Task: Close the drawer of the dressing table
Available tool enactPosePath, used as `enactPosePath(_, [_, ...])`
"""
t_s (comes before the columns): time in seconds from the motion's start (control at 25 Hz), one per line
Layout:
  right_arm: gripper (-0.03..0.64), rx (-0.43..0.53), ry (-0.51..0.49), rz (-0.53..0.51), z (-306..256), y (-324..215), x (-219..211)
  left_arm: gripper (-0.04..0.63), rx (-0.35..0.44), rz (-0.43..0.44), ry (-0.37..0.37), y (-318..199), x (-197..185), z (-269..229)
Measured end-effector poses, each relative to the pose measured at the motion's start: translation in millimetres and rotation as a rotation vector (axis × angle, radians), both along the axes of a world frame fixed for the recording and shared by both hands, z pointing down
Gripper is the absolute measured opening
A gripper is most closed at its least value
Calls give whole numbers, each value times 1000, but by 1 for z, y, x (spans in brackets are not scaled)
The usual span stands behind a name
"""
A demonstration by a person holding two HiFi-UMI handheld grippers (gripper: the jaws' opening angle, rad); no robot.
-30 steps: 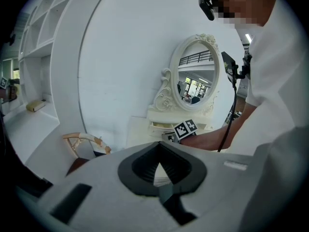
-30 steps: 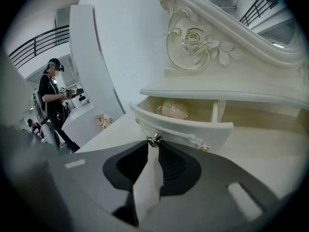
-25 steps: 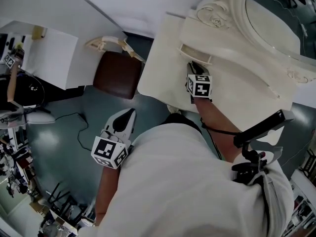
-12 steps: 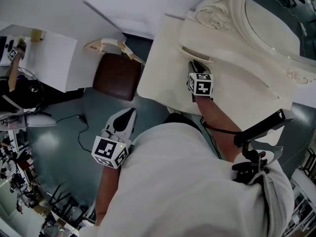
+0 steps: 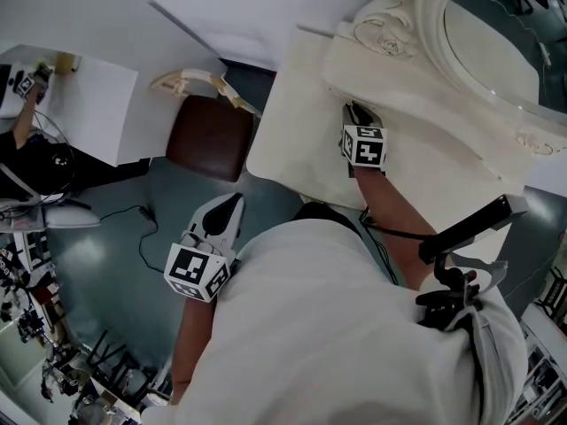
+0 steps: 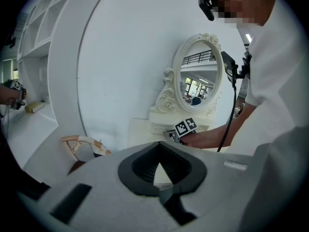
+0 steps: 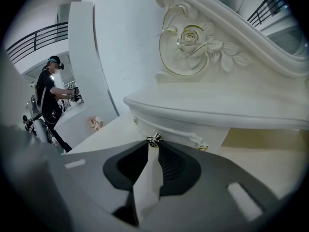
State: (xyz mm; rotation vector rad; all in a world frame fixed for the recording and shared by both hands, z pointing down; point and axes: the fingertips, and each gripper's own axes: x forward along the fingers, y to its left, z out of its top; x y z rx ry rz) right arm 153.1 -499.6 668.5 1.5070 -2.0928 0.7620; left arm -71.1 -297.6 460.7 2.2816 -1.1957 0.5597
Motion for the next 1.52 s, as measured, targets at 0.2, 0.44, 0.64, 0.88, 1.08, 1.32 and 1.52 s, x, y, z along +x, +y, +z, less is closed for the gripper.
enactPosePath(0.2, [69,4,6,12,1,-7,3,3,4,3,-1,-4,-2,0])
enactPosePath(0.44, [71,11,21,13,-1,-10,3,3,6,3,0,-8,-8,-1])
enactPosePath(0.64, [71,14,26,6,-2,-11,4,3,8,0,2,-8,-11,-2])
enactPosePath(0.88, [71,5,26,14,0,-13,7,3,10,-1,1,-7,-12,-2])
enactPosePath(1.08, [72,4,37,18,-1,-11,6,3,13,1,6,2,-19,-5])
enactPosePath(1.32, [78,-6,40,13,0,-8,3,3,18,-2,17,20,-28,-7])
enactPosePath(1.52, [86,-17,68,20,-2,3,6,3,25,2,32,39,-33,-10])
